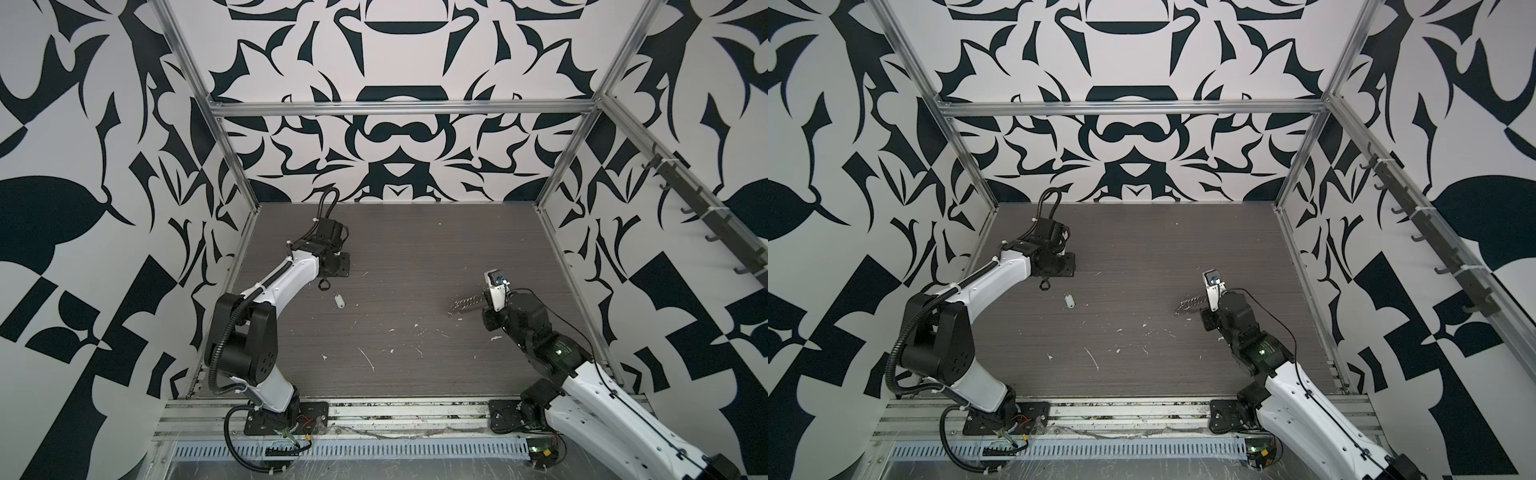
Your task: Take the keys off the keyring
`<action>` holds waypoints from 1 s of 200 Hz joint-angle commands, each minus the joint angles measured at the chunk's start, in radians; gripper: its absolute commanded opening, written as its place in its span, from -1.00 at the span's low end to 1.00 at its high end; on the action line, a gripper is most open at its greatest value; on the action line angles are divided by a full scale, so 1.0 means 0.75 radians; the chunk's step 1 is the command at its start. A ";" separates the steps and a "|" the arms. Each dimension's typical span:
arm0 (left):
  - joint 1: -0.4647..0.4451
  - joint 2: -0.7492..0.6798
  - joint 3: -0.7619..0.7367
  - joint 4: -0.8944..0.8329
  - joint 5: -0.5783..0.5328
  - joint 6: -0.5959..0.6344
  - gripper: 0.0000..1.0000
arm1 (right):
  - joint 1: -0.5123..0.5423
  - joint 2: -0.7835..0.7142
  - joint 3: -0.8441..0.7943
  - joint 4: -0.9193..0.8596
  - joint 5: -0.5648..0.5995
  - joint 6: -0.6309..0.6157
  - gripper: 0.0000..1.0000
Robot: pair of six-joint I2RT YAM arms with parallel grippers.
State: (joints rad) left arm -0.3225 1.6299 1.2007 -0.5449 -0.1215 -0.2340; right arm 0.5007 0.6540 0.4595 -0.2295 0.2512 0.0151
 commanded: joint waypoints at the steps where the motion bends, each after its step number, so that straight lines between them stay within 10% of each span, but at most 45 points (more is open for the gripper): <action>1: 0.005 0.028 0.024 -0.016 0.035 0.003 0.02 | 0.000 -0.004 0.062 -0.006 0.102 0.078 -1.00; 66: 0.005 0.027 0.039 -0.021 0.052 0.001 0.05 | -0.053 0.336 0.187 -0.100 0.163 0.104 -1.00; 159: 0.005 0.024 0.084 -0.013 0.083 -0.001 0.11 | -0.510 1.343 0.663 -0.075 -0.213 -0.089 -0.99; 181: 0.013 -0.006 0.084 -0.008 0.072 0.002 0.42 | -0.522 1.317 0.709 -0.132 -0.277 -0.083 0.07; 190: 0.027 -0.018 0.081 0.000 0.075 0.003 0.72 | -0.522 1.266 0.703 -0.118 -0.282 -0.063 0.84; 200: 0.047 -0.039 0.073 0.022 0.093 0.009 0.99 | -0.521 1.202 0.707 -0.137 -0.249 -0.060 0.95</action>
State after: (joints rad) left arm -0.3161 1.6482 1.2453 -0.5419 -0.0654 -0.2260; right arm 0.1043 1.6802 0.9455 -0.2829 0.0929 -0.0357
